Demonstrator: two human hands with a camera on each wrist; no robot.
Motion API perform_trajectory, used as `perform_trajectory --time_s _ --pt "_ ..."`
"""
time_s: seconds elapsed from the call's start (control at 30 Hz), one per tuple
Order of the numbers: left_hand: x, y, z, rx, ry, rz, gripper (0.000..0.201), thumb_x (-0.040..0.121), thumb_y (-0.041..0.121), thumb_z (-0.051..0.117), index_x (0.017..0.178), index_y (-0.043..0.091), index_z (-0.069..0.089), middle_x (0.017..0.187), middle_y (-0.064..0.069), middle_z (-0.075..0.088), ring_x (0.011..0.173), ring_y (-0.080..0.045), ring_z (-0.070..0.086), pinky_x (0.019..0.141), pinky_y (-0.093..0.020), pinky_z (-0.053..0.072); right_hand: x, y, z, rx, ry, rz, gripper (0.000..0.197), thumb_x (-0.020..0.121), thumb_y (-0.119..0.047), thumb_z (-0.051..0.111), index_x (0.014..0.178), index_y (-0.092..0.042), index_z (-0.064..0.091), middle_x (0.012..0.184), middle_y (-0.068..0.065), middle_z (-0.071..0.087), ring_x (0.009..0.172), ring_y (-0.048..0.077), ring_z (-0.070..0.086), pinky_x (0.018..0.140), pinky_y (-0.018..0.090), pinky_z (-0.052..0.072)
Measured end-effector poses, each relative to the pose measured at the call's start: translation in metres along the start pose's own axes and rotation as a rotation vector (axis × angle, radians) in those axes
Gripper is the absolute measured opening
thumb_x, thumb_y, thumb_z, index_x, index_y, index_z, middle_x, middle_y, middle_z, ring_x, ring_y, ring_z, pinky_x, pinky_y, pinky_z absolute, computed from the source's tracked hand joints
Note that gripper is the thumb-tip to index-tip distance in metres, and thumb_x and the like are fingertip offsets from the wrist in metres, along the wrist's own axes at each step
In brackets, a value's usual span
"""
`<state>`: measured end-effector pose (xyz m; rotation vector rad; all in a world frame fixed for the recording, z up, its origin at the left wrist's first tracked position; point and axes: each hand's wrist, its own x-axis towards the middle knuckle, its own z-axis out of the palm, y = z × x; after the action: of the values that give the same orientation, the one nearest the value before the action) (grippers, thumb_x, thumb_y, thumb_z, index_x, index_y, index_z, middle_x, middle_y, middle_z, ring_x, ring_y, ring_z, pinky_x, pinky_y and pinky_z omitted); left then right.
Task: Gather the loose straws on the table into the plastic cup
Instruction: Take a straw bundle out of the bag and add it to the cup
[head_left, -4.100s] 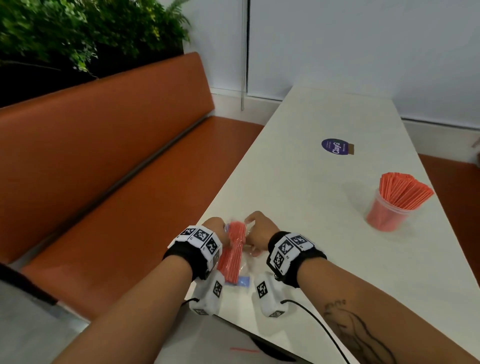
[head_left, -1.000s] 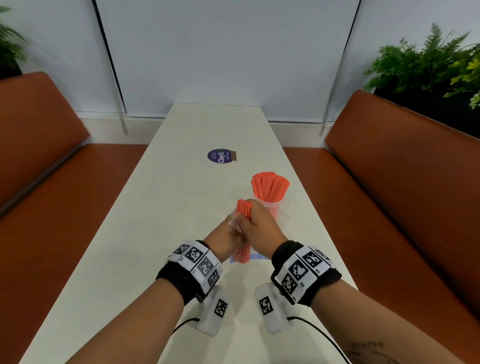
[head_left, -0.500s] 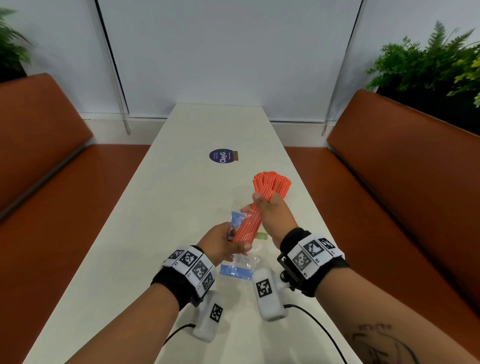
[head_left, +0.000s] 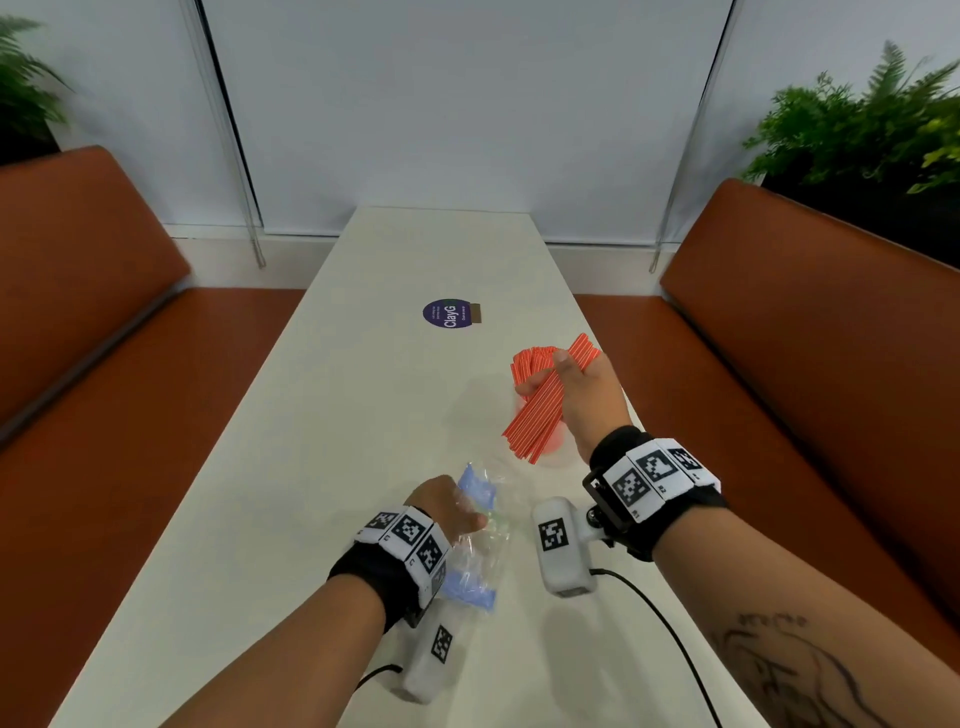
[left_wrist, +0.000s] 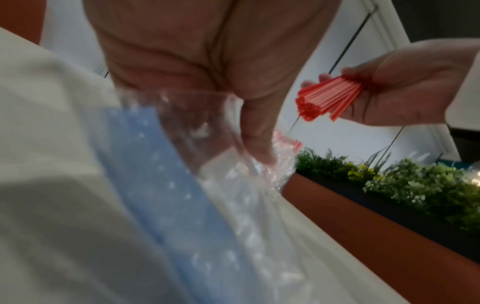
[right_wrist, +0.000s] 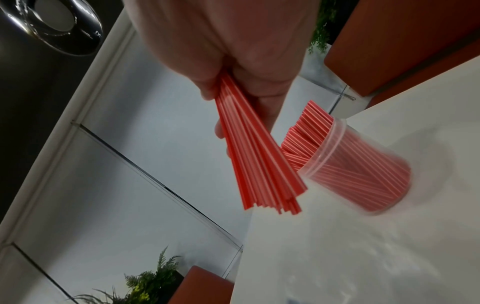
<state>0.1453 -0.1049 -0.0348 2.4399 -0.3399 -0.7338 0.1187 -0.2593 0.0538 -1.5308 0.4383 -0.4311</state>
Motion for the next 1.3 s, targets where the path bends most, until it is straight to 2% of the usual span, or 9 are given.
perform_trajectory --time_s 0.1,0.2,0.3,0.47,0.67,0.9,0.97,1.07,1.3 --pt "0.001 -0.005 0.003 0.12 0.05 -0.083 0.041 0.082 0.024 0.065 0.113 0.007 0.046 0.109 -0.01 0.059 0.102 -0.025 0.06 0.082 -0.026 0.046 0.001 0.0 -0.001 0.018 -0.01 -0.015 0.03 0.1 -0.024 0.038 0.116 -0.001 0.046 0.082 0.014 0.068 0.075 0.024 0.071 0.075 0.039 0.059" --pt "-0.001 -0.009 0.007 0.194 0.124 -0.111 0.04 0.08 0.017 0.065 0.111 0.012 0.04 0.111 -0.009 0.052 0.107 -0.024 0.057 0.091 -0.03 0.048 0.002 0.004 -0.001 -0.019 -0.003 -0.028 0.032 0.099 -0.026 0.038 0.113 0.0 0.05 0.078 0.009 0.069 0.074 0.022 0.071 0.075 0.037 0.056" --pt "-0.007 -0.012 0.009 0.354 0.192 -0.121 0.06 0.081 0.019 0.062 0.132 0.014 0.031 0.129 -0.007 0.043 0.122 -0.024 0.045 0.095 -0.032 0.043 0.006 0.009 -0.006 -0.063 0.006 -0.047 0.033 0.099 -0.027 0.038 0.11 0.0 0.052 0.072 0.005 0.07 0.072 0.019 0.072 0.077 0.036 0.056" --pt "-0.025 0.008 -0.011 0.532 0.219 0.049 0.06 0.084 0.042 0.055 0.135 0.017 0.035 0.136 -0.005 0.04 0.125 -0.024 0.041 0.099 -0.036 0.038 0.008 0.004 -0.021 -0.102 -0.001 -0.098 0.035 0.099 -0.025 0.038 0.074 -0.01 0.057 0.072 0.01 0.069 0.079 0.031 0.07 0.083 0.04 0.056" --pt "-0.003 0.071 -0.057 0.147 0.257 0.25 0.063 0.083 0.038 0.063 0.137 0.015 0.038 0.139 -0.008 0.044 0.127 -0.025 0.045 0.106 -0.038 0.039 0.037 -0.011 -0.033 -0.113 0.072 -0.155 0.024 0.099 -0.024 0.038 0.111 -0.004 0.045 0.068 0.005 0.066 0.07 0.024 0.069 0.079 0.042 0.056" --pt "0.067 0.111 -0.049 -0.208 0.287 0.163 0.048 0.09 0.014 0.053 0.136 0.008 0.038 0.139 -0.013 0.047 0.126 -0.026 0.048 0.102 -0.033 0.037 0.075 -0.009 -0.019 -0.14 0.112 -0.241 0.01 0.099 -0.022 0.038 0.103 -0.014 0.041 0.068 -0.001 0.064 0.078 0.026 0.07 0.082 0.047 0.055" --pt "0.077 0.112 -0.039 -0.225 0.289 0.171 0.05 0.089 0.01 0.052 0.136 0.009 0.038 0.138 -0.013 0.048 0.126 -0.027 0.048 0.103 -0.034 0.038 0.082 0.004 -0.013 -0.164 0.066 -0.208 0.011 0.098 -0.022 0.039 0.105 -0.013 0.041 0.069 -0.002 0.064 0.08 0.024 0.069 0.083 0.04 0.054" --pt "0.084 0.108 -0.027 -0.257 0.304 0.197 0.055 0.088 0.006 0.05 0.139 0.014 0.034 0.135 -0.011 0.051 0.12 -0.026 0.053 0.099 -0.035 0.043 0.086 0.022 -0.01 -0.279 -0.014 -0.177 0.022 0.099 -0.022 0.038 0.114 -0.008 0.044 0.078 0.002 0.067 0.077 0.007 0.062 0.068 0.012 0.039" --pt "0.095 0.103 -0.015 -0.395 0.341 0.208 0.051 0.09 0.009 0.045 0.139 0.02 0.033 0.134 -0.009 0.052 0.118 -0.026 0.054 0.1 -0.04 0.046 0.086 0.053 -0.008 -0.533 -0.11 -0.157 0.029 0.095 -0.019 0.048 0.119 -0.004 0.052 0.112 0.007 0.062 0.097 0.013 0.053 0.083 0.021 0.04"
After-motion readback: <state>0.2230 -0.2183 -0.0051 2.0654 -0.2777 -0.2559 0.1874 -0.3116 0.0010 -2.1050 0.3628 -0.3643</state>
